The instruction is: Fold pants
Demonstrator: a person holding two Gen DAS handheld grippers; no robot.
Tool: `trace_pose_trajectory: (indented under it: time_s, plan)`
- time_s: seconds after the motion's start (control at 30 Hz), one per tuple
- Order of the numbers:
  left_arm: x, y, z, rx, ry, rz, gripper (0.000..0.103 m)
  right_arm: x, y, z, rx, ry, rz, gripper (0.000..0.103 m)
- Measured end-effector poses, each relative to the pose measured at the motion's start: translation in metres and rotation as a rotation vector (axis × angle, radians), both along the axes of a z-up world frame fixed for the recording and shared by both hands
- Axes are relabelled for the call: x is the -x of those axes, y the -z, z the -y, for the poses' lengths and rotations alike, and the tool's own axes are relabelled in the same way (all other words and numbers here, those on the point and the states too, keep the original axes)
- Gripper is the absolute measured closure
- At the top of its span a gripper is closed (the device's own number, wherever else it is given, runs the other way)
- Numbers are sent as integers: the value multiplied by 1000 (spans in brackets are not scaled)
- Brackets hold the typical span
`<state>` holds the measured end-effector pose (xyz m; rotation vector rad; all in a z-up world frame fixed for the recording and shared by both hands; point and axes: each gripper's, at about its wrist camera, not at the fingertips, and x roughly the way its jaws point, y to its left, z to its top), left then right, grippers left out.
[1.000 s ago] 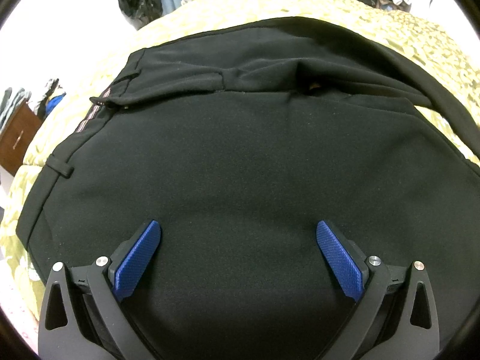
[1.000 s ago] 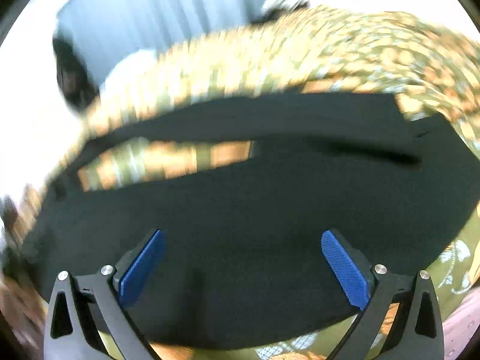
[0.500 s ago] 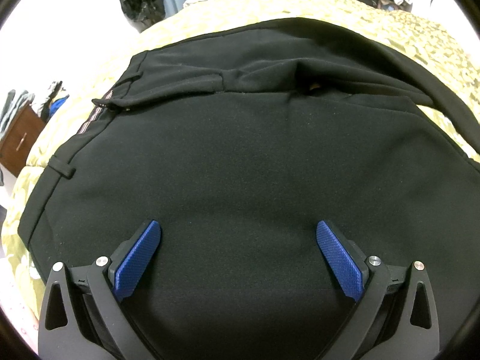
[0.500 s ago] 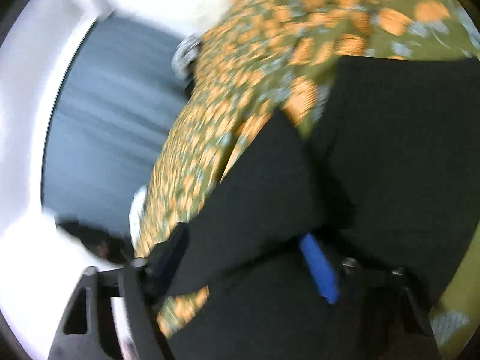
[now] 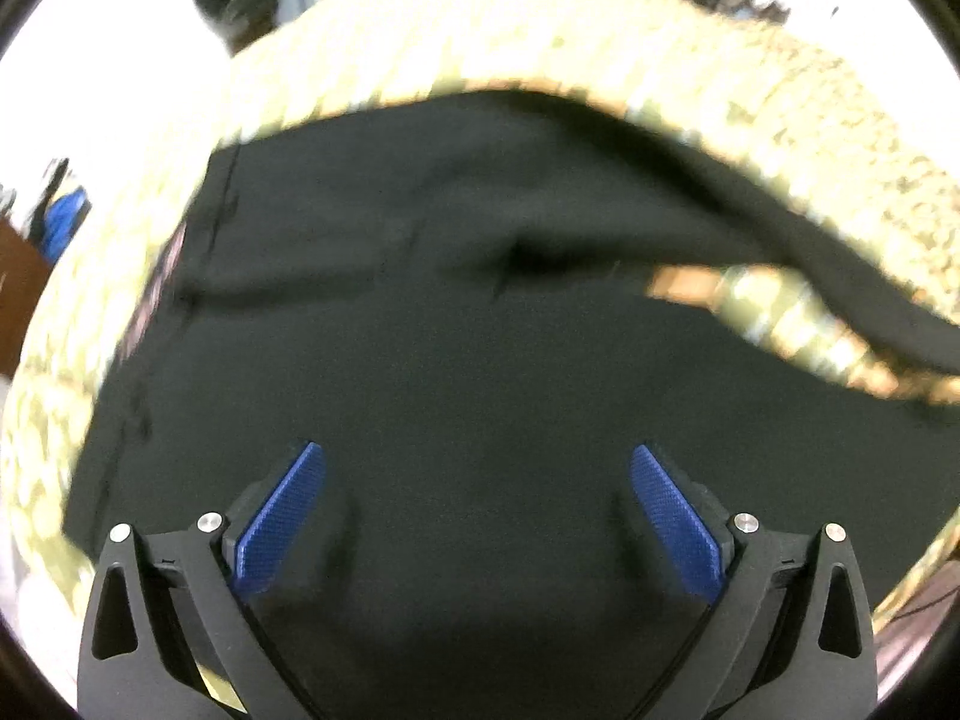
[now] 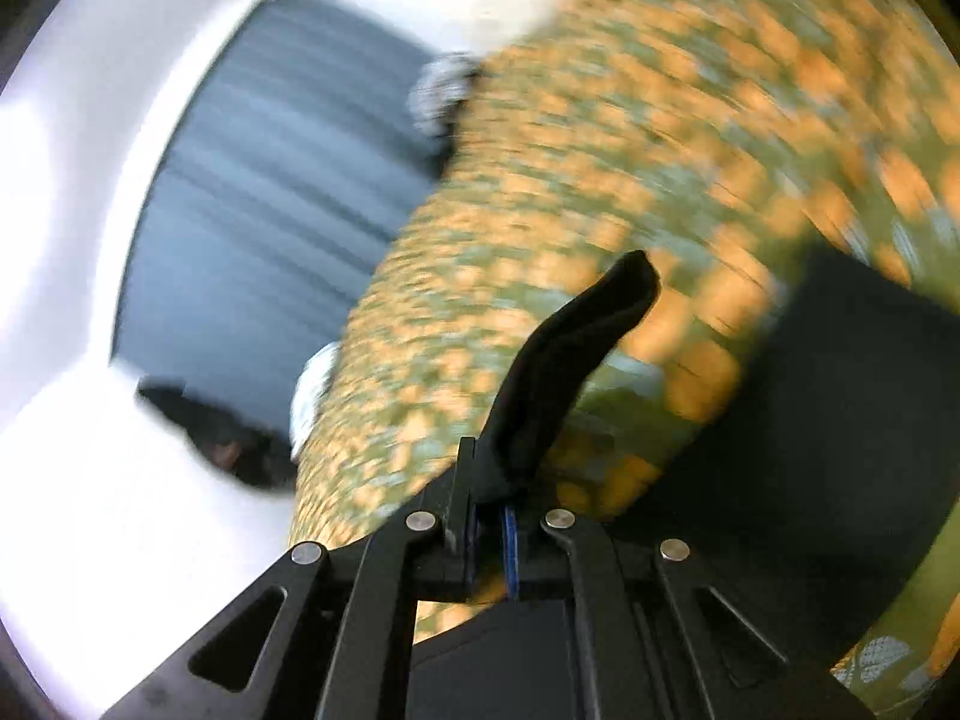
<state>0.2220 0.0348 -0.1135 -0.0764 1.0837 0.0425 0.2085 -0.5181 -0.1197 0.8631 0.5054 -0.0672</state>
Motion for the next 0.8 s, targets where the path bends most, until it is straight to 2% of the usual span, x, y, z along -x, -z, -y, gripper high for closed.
trace_pose_trajectory:
  time_s: [0.07, 0.1, 0.13, 0.2, 0.3, 0.4, 0.5, 0.6, 0.77, 0.8]
  plan:
    - [-26, -25, -1, 101, 5, 48, 1, 1, -23, -12, 47, -57, 37, 96]
    - [-37, -30, -2, 141, 1, 54, 1, 3, -32, -16, 60, -74, 51, 96]
    - [-55, -33, -5, 218, -4, 47, 1, 2, -39, -20, 70, -91, 64, 96]
    - [-92, -26, -9, 356, -25, -6, 1, 10, -52, -29, 90, -118, 93, 96]
    - [-129, -15, -10, 464, -57, -53, 1, 19, -70, -36, 99, -142, 133, 96]
    - [-153, -13, -10, 577, -59, -62, 1, 24, -81, -40, 109, -164, 161, 96]
    - [-166, -9, -8, 635, -89, -61, 1, 26, -86, -46, 123, -199, 163, 96]
    - [-189, 2, 2, 661, -114, -107, 1, 33, -86, -51, 107, -223, 176, 96]
    - [-212, 18, 14, 568, -164, -141, 3, 64, -99, -52, 74, -244, 228, 96]
    - [-213, 21, 13, 563, -170, -142, 12, 70, -101, -49, 64, -246, 241, 96]
